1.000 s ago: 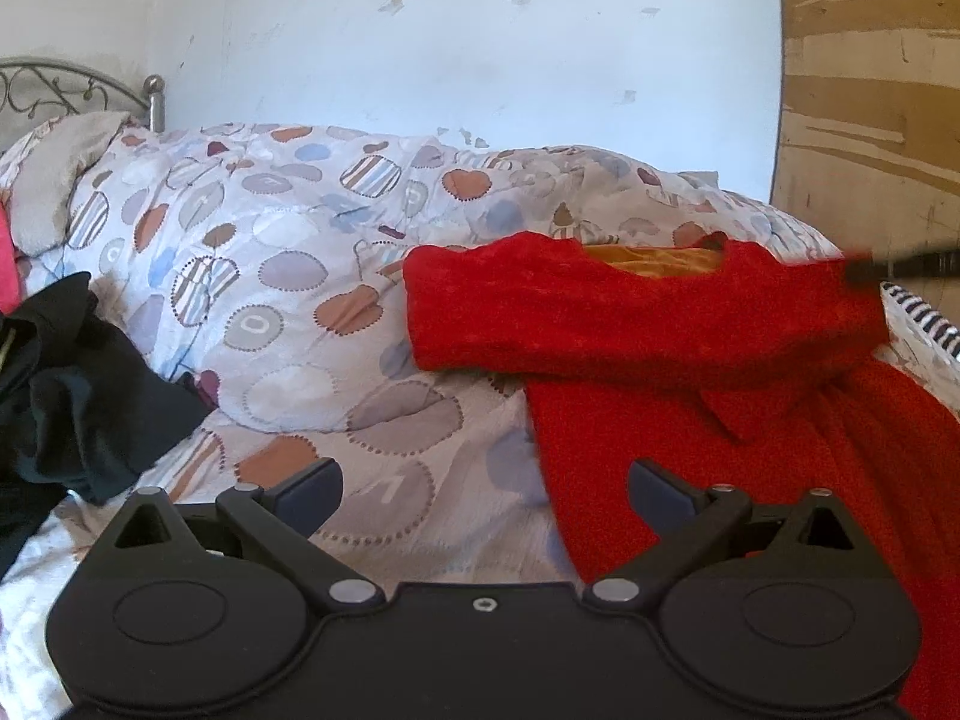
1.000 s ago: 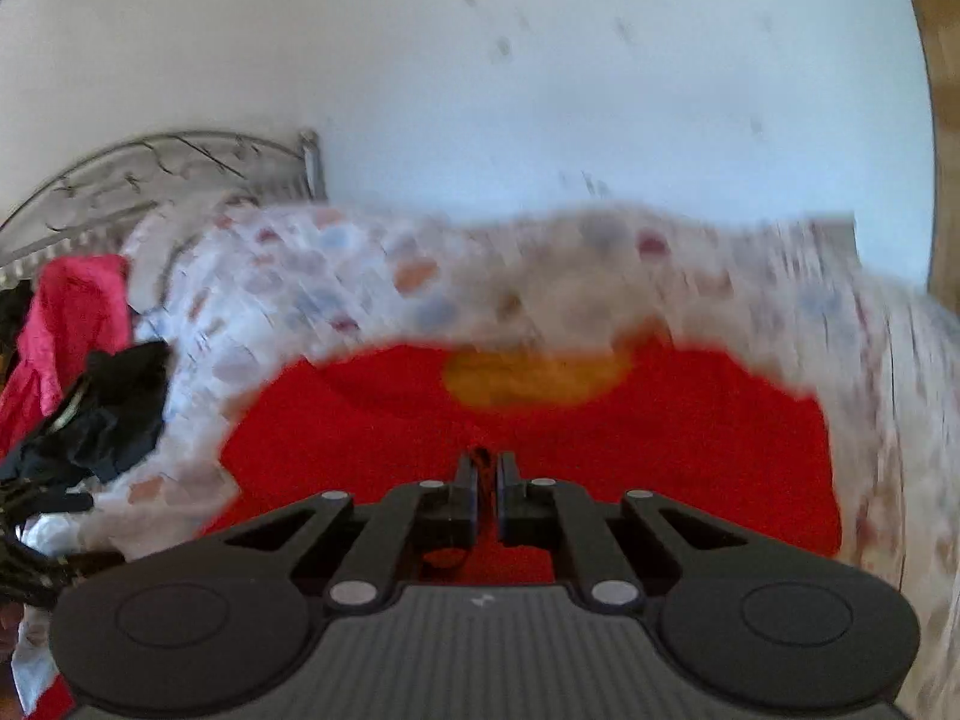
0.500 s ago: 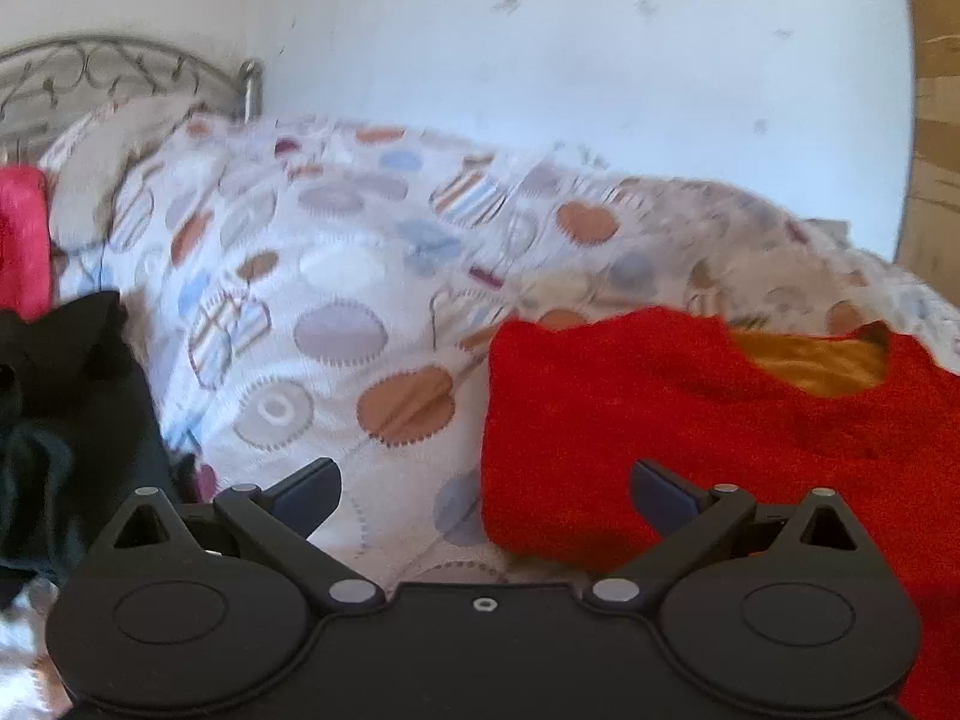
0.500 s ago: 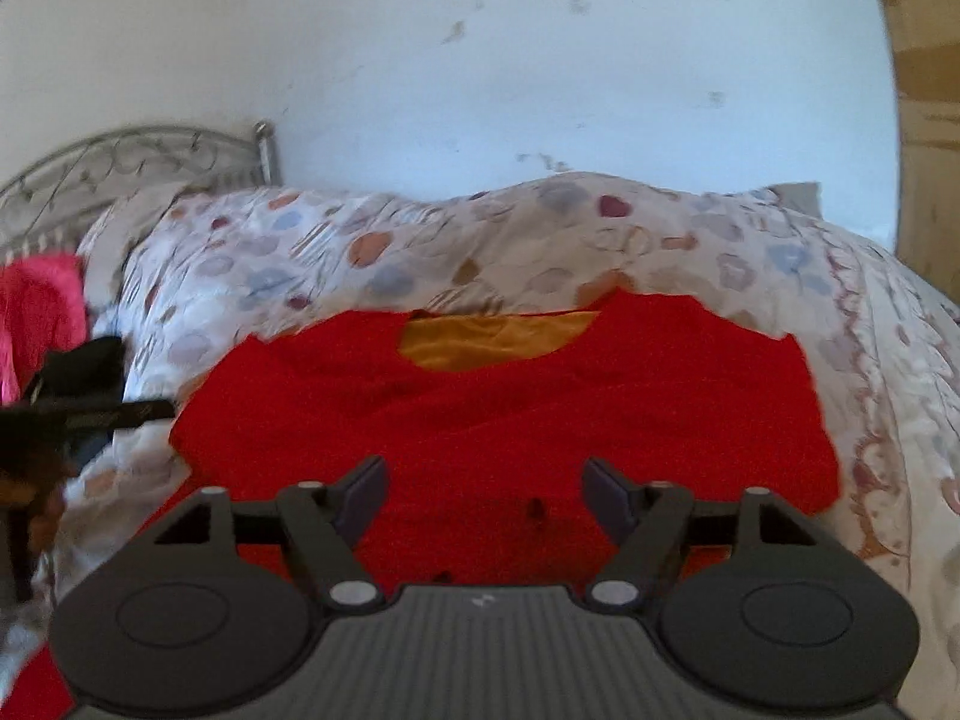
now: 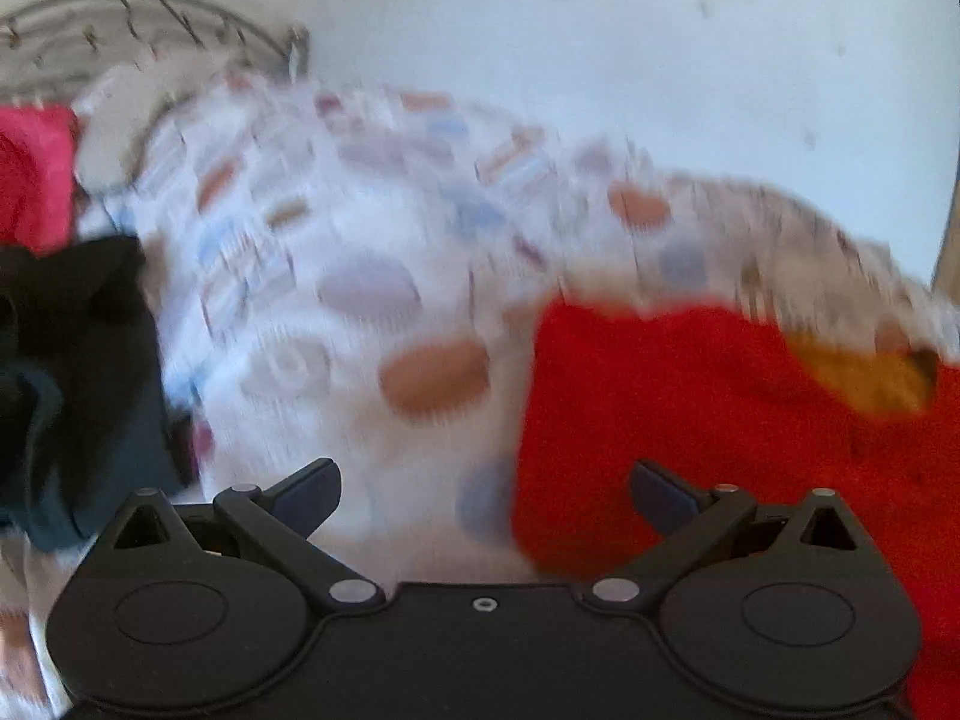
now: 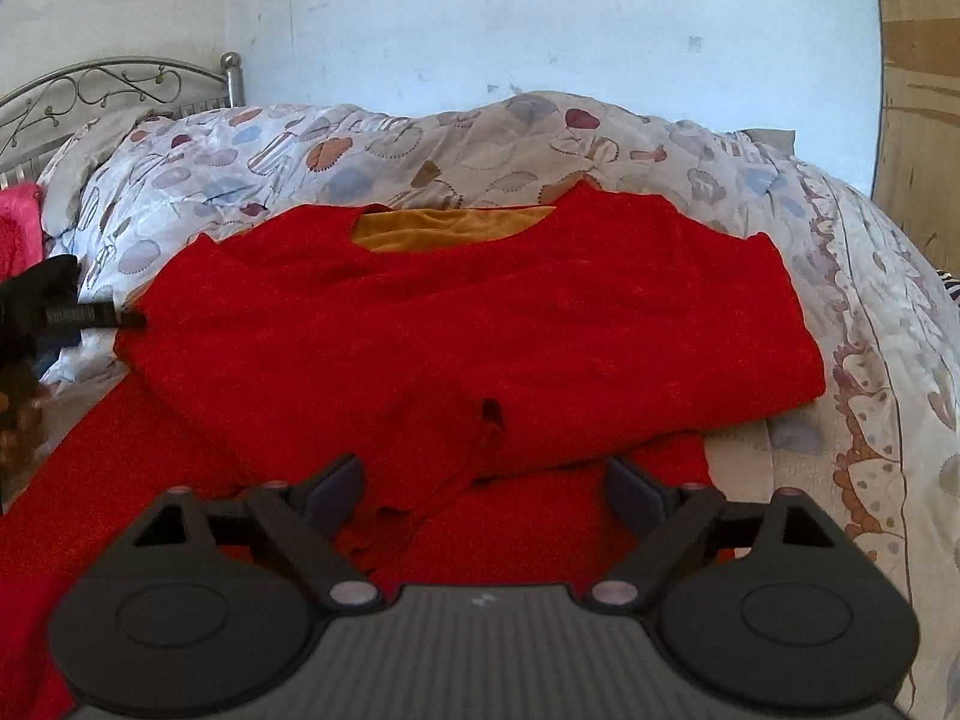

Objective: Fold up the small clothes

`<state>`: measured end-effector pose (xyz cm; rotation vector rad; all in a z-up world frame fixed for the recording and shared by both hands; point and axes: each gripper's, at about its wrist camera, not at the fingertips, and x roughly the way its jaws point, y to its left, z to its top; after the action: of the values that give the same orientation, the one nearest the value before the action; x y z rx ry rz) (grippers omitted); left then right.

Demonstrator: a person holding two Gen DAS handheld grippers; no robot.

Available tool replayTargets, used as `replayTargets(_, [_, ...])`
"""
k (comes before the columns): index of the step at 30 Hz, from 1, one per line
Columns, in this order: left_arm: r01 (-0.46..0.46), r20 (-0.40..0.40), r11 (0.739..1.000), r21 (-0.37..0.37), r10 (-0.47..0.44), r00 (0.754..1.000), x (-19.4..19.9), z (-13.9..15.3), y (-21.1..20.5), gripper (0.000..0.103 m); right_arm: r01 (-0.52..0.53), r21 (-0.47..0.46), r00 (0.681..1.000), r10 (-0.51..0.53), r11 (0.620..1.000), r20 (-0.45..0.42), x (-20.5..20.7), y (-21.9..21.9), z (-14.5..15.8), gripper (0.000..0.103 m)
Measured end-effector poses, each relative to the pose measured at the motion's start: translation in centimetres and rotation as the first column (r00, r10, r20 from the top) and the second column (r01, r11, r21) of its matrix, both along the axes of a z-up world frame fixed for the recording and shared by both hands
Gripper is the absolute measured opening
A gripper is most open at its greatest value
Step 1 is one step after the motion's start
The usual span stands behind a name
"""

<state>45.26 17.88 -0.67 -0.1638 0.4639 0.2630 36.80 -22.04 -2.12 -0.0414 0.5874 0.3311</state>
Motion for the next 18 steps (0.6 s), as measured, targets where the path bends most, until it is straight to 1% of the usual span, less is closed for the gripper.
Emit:
replayTargets(1, [-0.017,0.006,1.000,0.006,0.017,1.000,0.5,0.4,0.2,0.102,0.002,0.001,1.000,-0.002,1.000,0.000,0.0,0.0,-0.1,0.092])
replayTargets(3, [-0.047,-0.019,0.999,0.014,0.047,0.999,2.0,0.6,0.7,0.102,0.003,0.006,1.000,-0.003,1.000,-0.001,0.0,-0.1,-0.1,0.093])
replayTargets(7, [-0.072,-0.132,0.996,0.043,0.077,0.988,5.6,-0.7,1.3,0.103,0.003,0.014,1.000,-0.003,1.000,0.000,0.1,-0.2,-0.2,0.095])
replayTargets(10, [-0.082,-0.126,0.996,0.018,0.083,0.988,5.7,-1.1,1.7,0.103,0.003,0.019,1.000,-0.003,1.000,0.000,0.1,-0.3,-0.3,0.096])
replayTargets(14, [-0.108,-0.111,0.994,-0.022,0.105,0.988,4.4,-0.8,2.0,0.102,0.004,0.036,1.000,-0.004,0.999,-0.001,-0.2,-0.7,0.2,0.098])
replayTargets(17, [-0.092,-0.128,0.996,-0.002,0.091,0.988,2.8,-0.1,1.6,0.102,-0.004,0.045,1.000,0.004,0.999,0.001,-1.2,-1.6,1.1,0.103])
replayTargets(18, [-0.081,-0.134,0.997,0.005,0.081,0.988,2.1,0.3,1.5,0.102,-0.010,0.046,1.000,0.009,0.999,0.008,-1.9,-2.2,1.5,0.103])
